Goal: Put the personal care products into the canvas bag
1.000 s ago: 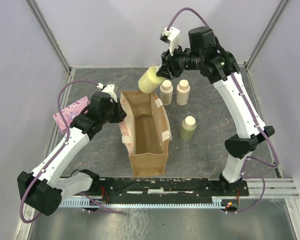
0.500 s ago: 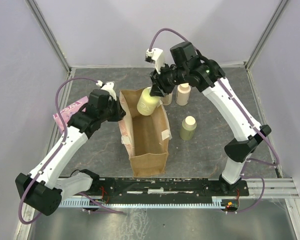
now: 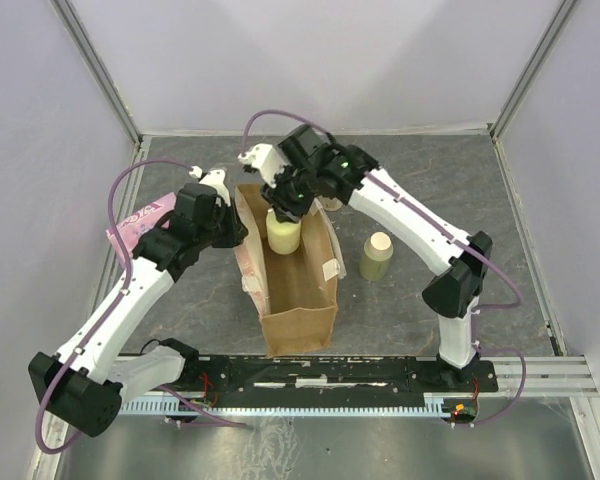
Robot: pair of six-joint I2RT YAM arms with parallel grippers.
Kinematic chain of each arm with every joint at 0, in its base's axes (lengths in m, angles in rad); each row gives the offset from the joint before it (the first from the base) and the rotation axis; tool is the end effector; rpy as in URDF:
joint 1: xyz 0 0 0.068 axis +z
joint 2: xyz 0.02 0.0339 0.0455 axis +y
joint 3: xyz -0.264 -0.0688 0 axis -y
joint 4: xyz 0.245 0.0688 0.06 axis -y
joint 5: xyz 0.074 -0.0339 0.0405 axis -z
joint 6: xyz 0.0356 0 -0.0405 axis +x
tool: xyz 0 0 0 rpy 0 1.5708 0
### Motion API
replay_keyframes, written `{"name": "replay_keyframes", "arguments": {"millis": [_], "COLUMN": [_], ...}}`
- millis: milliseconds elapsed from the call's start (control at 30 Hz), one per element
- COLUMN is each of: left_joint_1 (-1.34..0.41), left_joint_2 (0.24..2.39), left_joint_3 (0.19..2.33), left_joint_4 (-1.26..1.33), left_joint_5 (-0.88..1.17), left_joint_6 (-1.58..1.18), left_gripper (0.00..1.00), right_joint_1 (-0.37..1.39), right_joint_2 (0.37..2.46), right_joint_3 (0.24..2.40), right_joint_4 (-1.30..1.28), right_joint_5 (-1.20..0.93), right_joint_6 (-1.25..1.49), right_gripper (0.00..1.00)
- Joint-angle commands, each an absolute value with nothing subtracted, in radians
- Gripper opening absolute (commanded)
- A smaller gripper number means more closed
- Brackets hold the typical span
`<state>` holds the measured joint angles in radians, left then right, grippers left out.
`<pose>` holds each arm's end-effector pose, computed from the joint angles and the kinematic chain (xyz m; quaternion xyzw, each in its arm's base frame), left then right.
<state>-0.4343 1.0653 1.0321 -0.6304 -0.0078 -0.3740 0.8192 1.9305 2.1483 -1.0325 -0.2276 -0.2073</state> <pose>0.2046 -0.0946 0.3288 0.0254 0.8985 -0.1691 0.4043 0.2766 0.3078 0.3931 -0.4899 0.7838 0.2111 0.3179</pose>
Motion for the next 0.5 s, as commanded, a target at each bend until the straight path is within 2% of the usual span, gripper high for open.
{"name": "replay_keyframes", "arguments": {"millis": [0, 167, 467], "left_joint_1": [-0.440, -0.440, -0.439], "left_joint_2": [1.022, 1.025, 1.019], "left_joint_3": [0.992, 0.978, 0.977], "left_joint_4": [-0.586, -0.578, -0.584], "left_joint_5": [-0.013, 0.003, 0.007], "left_joint_6": [-0.397, -0.403, -0.402], "left_gripper": [0.15, 0.15, 0.15], "right_joint_1": [0.857, 0.859, 0.853], "right_joint_2": [1.920, 1.918, 1.972], "right_joint_3": [2.108, 1.934, 1.921], "right_joint_4": [-0.824, -0.616, -0.497], "right_joint_5": [-0.131, -0.012, -0.023], "right_joint_6": [-0.242, -0.296, -0.332], "right_gripper": [0.00, 0.00, 0.00]}}
